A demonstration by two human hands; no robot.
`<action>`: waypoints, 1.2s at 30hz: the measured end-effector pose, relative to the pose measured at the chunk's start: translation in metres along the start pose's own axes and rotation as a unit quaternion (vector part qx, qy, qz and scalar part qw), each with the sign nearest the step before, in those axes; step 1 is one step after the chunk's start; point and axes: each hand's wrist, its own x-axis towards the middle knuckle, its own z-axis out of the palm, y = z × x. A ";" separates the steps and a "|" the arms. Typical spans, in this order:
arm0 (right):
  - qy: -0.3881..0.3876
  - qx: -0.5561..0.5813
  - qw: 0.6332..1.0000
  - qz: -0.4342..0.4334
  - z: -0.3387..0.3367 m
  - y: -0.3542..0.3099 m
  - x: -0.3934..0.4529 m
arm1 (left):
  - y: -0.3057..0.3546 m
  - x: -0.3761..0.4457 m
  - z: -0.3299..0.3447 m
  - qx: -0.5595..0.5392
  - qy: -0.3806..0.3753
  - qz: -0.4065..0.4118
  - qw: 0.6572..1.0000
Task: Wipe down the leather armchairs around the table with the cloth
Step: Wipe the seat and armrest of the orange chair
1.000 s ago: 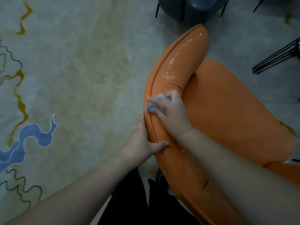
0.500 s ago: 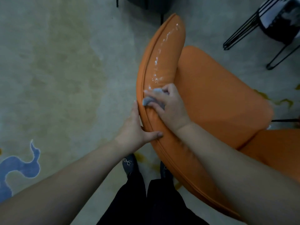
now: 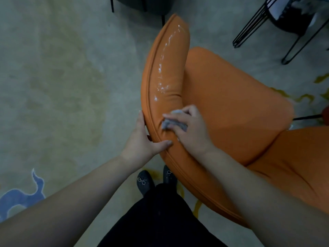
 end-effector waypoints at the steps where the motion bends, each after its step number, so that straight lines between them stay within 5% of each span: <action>1: 0.009 0.004 1.000 0.002 0.004 -0.003 0.015 | -0.001 0.000 0.001 0.005 0.004 -0.006 1.000; 5: 0.051 0.054 0.997 0.025 0.009 -0.007 0.039 | -0.001 -0.001 0.004 0.003 0.017 -0.027 0.999; 10: -0.016 0.095 0.995 -0.022 -0.010 0.006 -0.016 | 0.001 -0.002 0.007 0.000 0.025 -0.041 0.999; 18: 0.018 -0.013 0.996 -0.086 0.017 -0.004 0.064 | 0.000 0.004 0.008 0.033 0.044 -0.059 0.997; 22: 0.047 0.025 0.997 -0.052 0.016 -0.012 0.124 | -0.001 0.006 0.005 0.033 0.040 -0.064 0.997; 30: -0.027 0.007 0.991 -0.129 0.010 0.006 0.053 | 0.007 0.032 -0.005 0.039 0.094 -0.035 0.994; 36: 0.012 -0.078 0.984 -0.159 0.014 -0.005 0.157 | 0.010 0.061 -0.007 0.077 0.146 -0.020 0.986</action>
